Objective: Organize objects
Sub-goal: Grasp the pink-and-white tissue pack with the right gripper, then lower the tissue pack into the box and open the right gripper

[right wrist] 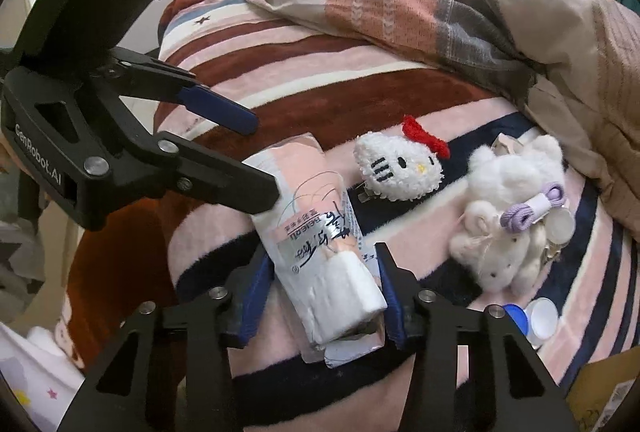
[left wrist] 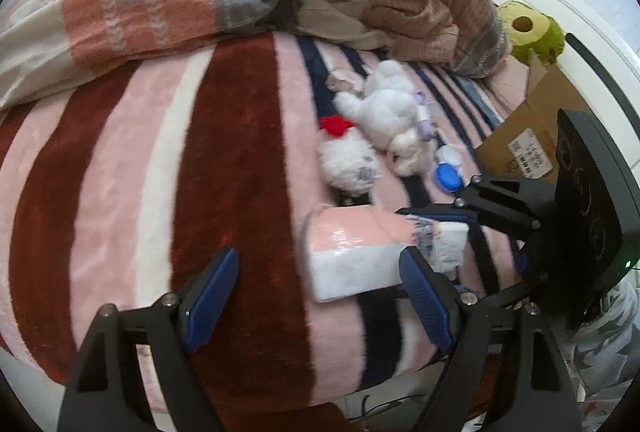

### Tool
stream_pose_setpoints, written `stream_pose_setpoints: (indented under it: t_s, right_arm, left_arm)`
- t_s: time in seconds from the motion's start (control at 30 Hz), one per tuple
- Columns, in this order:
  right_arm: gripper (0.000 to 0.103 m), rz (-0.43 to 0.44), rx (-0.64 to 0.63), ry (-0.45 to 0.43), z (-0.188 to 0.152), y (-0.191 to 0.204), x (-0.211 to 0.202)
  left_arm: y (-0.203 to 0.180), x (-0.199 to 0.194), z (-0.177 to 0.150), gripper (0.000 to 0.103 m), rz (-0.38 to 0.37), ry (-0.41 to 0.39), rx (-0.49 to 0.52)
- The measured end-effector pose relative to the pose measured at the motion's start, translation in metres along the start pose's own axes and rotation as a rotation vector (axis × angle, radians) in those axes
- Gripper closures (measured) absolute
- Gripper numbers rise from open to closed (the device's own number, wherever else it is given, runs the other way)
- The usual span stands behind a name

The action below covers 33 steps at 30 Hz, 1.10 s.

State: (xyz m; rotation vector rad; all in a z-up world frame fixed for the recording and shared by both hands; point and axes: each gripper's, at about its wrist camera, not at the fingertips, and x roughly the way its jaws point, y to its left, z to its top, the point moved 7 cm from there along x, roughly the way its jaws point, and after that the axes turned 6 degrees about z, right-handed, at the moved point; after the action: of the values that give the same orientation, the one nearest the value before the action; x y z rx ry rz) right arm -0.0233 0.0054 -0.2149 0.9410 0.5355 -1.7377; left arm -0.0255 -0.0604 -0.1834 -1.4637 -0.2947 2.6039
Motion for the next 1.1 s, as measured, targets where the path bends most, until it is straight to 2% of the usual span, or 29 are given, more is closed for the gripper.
stream_pose_setpoints:
  t_s: [0.23, 0.43, 0.7, 0.9, 1.1]
  right_arm:
    - [0.064, -0.011, -0.010, -0.060, 0.015, 0.009, -0.032]
    - [0.065, -0.047, -0.008, -0.130, 0.031, 0.011, -0.076]
    - [0.067, -0.164, 0.033, -0.212, 0.043, -0.009, -0.153]
    - [0.068, -0.243, 0.093, -0.254, 0.027, -0.047, -0.214]
    - [0.069, -0.277, 0.195, -0.280, -0.008, -0.094, -0.260]
  left_arm:
    - [-0.027, -0.017, 0.014, 0.023, -0.055, -0.036, 0.034]
    - [-0.058, -0.053, 0.040, 0.023, -0.097, -0.115, 0.077]
    - [-0.119, -0.091, 0.085, 0.024, -0.100, -0.198, 0.184]
    - [-0.184, -0.095, 0.118, 0.025, -0.126, -0.210, 0.280]
    - [-0.256, -0.073, 0.141, 0.028, -0.168, -0.157, 0.351]
